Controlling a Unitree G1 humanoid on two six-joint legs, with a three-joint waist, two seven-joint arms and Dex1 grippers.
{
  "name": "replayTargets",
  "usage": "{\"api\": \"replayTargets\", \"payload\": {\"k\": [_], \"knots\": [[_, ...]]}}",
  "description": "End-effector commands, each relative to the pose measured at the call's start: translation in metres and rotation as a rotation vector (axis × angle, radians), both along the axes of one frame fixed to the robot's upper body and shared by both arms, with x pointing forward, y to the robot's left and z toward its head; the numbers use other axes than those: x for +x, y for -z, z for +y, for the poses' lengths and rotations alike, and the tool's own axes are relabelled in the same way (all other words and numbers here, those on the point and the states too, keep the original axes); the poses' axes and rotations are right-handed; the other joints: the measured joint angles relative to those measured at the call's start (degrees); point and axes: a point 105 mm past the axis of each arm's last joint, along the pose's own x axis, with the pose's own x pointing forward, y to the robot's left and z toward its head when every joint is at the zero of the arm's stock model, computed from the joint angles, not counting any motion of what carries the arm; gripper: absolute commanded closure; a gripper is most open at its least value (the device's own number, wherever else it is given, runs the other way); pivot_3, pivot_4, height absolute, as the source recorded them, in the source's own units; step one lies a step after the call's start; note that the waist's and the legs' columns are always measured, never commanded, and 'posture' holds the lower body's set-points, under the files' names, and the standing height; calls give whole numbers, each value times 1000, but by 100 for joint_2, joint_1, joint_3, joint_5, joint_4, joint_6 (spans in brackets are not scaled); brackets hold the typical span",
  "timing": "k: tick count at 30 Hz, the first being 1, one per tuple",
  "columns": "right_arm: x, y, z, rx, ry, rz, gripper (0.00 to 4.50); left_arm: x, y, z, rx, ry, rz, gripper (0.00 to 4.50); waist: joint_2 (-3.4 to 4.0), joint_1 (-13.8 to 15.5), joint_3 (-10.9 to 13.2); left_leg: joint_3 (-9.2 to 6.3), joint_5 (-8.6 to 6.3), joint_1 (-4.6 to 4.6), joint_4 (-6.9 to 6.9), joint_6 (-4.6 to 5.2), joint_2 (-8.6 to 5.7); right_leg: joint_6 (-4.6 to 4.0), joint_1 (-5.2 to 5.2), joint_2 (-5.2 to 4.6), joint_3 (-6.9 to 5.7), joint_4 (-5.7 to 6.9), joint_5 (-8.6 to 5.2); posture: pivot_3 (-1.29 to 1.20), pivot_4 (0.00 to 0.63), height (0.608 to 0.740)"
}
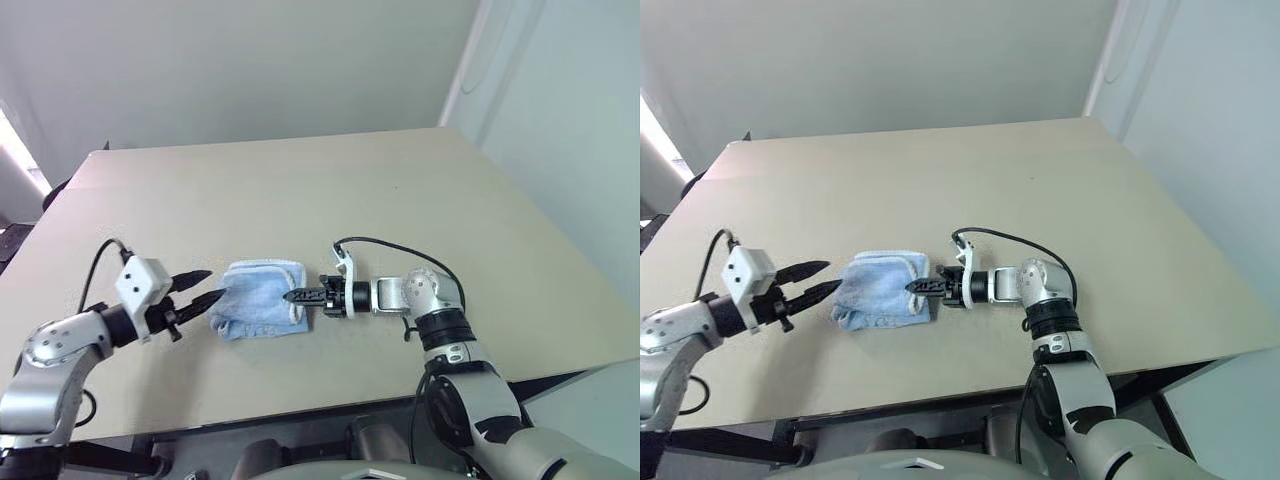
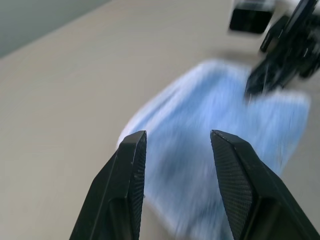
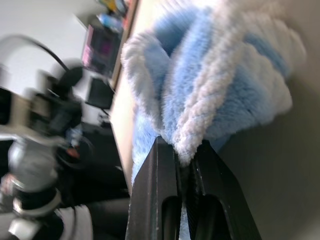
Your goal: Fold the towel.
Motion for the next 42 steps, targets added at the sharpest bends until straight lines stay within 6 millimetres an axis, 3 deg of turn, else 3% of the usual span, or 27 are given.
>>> {"api": "replayTargets", "payload": {"k": [1, 5, 8, 16, 19, 24, 27, 33, 37, 42], "knots": [[22, -46, 5, 107, 39, -104, 4471, -3, -12, 24, -14, -92, -35, 2352, 0, 11, 1, -1, 0, -1, -2, 0, 0, 0, -1, -1, -1, -2, 0, 0, 0, 740], [50, -70, -4, 154, 131, -155, 4471, -10, -2, 38, 2, -154, -5, 2352, 2, 26, 1, -5, -1, -2, -6, -1, -1, -3, 2, -6, -5, -11, -2, 0, 0, 740], [72, -72, -11, 123, 217, -159, 4471, -13, 0, 38, -6, -175, -4, 2352, 2, 28, 2, -7, -1, -10, -8, -1, -2, -7, 5, -12, -7, -29, -2, 0, 0, 740], [106, -21, -37, -150, 487, -146, 4471, -17, 4, 34, -10, -194, 0, 2352, -4, 15, -4, -7, -1, -52, -58, -4, -5, -4, -34, -24, -7, -72, 6, 0, 0, 740], [104, -3, -44, -213, 507, -125, 4471, -19, 4, 34, -14, -202, 2, 2352, -3, 21, -5, -6, 1, -82, -82, -7, -8, -6, -78, -27, -6, -67, 8, 0, 0, 740], [94, 0, -45, -194, 419, -116, 4471, -23, 6, 38, -7, -215, 16, 2352, 0, 12, -4, -6, 1, -85, -102, -7, -6, -8, -86, -27, -7, -72, 7, 0, 0, 740], [91, -2, -48, -168, 393, -99, 3634, -23, 7, 38, -1, -214, 22, 2352, 0, 22, -4, -6, 1, -79, -97, -7, -7, -9, -79, -29, -7, -71, 8, 0, 0, 740], [84, 2, -48, -171, 347, -74, 1382, -16, 10, 38, 18, -201, 39, 2352, 0, 28, -5, -7, 1, -76, -93, -7, -7, -10, -77, -26, -10, -66, 9, 0, 0, 740], [86, -11, -48, -159, 304, -151, 10, -10, 9, 38, 3, -190, 38, 2352, 1, 21, -8, -6, 2, -75, -90, -7, -7, -9, -74, -25, -10, -65, 9, 0, 0, 740], [81, -38, -71, -198, 164, -437, 10, -5, 4, 41, -1, -187, 20, 2352, 1, 58, -8, -8, 2, -79, -85, -7, -8, -7, -74, -25, -13, -65, 10, 0, 0, 740]]}}
